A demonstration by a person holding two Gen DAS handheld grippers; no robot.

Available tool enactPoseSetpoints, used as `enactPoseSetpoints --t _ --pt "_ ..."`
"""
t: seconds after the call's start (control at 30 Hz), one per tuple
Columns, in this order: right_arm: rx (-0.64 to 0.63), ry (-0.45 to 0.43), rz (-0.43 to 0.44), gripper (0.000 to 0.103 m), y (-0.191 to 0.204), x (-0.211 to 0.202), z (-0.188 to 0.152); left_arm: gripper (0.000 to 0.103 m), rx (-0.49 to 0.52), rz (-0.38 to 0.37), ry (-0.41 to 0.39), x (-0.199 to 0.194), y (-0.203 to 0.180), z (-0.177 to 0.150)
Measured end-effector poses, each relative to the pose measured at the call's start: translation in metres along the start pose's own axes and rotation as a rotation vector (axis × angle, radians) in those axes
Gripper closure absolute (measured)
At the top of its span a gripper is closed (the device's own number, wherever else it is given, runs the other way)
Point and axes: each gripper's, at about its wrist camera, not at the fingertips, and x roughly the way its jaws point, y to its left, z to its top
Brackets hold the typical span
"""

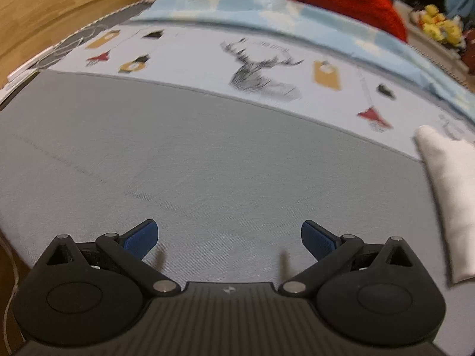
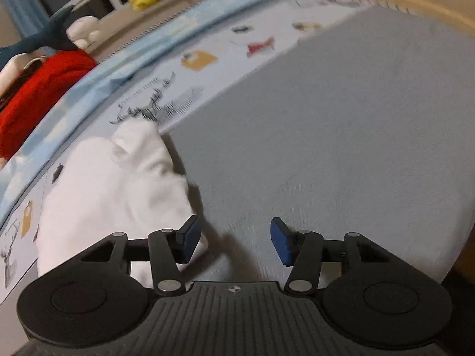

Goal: Fold small clothes

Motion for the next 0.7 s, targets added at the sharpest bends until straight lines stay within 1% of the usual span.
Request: enactPoseSetpoints --t 0.03,0.07,0.13,0.17,0.2,0.23,0.27,0.3,0.33,0.37,0.4,0.43,0.47,0.5,0.53,0.57,0.63,0.67,0.7 --pt "-0.002 0.003 0.044 0.048 0.0 -0.003 0.008 0.0 0.005 -0.025 -0.013 -0.003 -0.006 0.0" --pt "-0.017 0.005 0.111 0.048 0.003 -0.006 0.015 0.0 0.015 -0.042 -0.018 -0.005 -0.012 0.0" --pt "-0.101 0.026 0.242 0.05 0.014 -0.003 0.027 0.0 0.046 -0.083 -0.032 -0.011 -0.034 0.001" --pt "-0.164 0.059 0.291 0.052 0.021 0.003 0.029 0.0 0.062 -0.103 -0.039 -0.015 -0.046 0.001" --pt "-0.21 0.09 0.307 0.053 0.027 0.011 0.029 0.0 0.073 -0.124 -0.043 -0.017 -0.06 0.002" --pt "-0.267 0.136 0.291 0.054 0.032 0.024 0.026 0.0 0.089 -0.159 -0.045 -0.019 -0.079 0.004" --pt "-0.322 0.189 0.219 0.054 0.035 0.039 0.02 0.0 0.11 -0.193 -0.043 -0.019 -0.098 0.005" --pt "-0.364 0.245 0.115 0.054 0.034 0.054 0.016 0.0 0.134 -0.22 -0.036 -0.019 -0.119 0.005" --pt "-0.36 0.269 0.09 0.053 0.026 0.06 0.015 0.0 0.17 -0.25 -0.028 -0.019 -0.143 0.005" --pt "-0.333 0.271 0.112 0.053 0.021 0.057 0.02 0.0 0.203 -0.272 -0.026 -0.019 -0.165 0.007" --pt "-0.291 0.273 0.112 0.052 0.018 0.053 0.029 0.0 0.227 -0.287 -0.032 -0.017 -0.181 0.01" --pt "-0.25 0.225 0.142 0.052 0.015 0.045 0.041 0.0 0.243 -0.294 -0.043 -0.014 -0.199 0.016" --pt "-0.244 0.173 0.19 0.052 0.015 0.04 0.052 0.0 0.246 -0.298 -0.054 -0.009 -0.212 0.023" --pt "-0.245 0.132 0.229 0.05 0.017 0.038 0.063 0.0 0.242 -0.302 -0.064 -0.004 -0.223 0.031" --pt "-0.236 0.088 0.262 0.049 0.019 0.04 0.078 0.0 0.233 -0.308 -0.073 0.005 -0.235 0.042" --pt "-0.23 0.071 0.289 0.046 0.021 0.048 0.09 0.0 0.223 -0.311 -0.07 0.015 -0.245 0.052" --pt "-0.242 0.094 0.351 0.046 0.031 0.077 0.105 0.0 0.206 -0.329 -0.036 0.039 -0.261 0.069" --pt "-0.261 0.12 0.374 0.052 0.038 0.097 0.106 0.0 0.203 -0.344 -0.016 0.051 -0.268 0.074" --pt "-0.293 0.141 0.376 0.068 0.044 0.11 0.103 0.0 0.2 -0.352 0.002 0.063 -0.272 0.08"
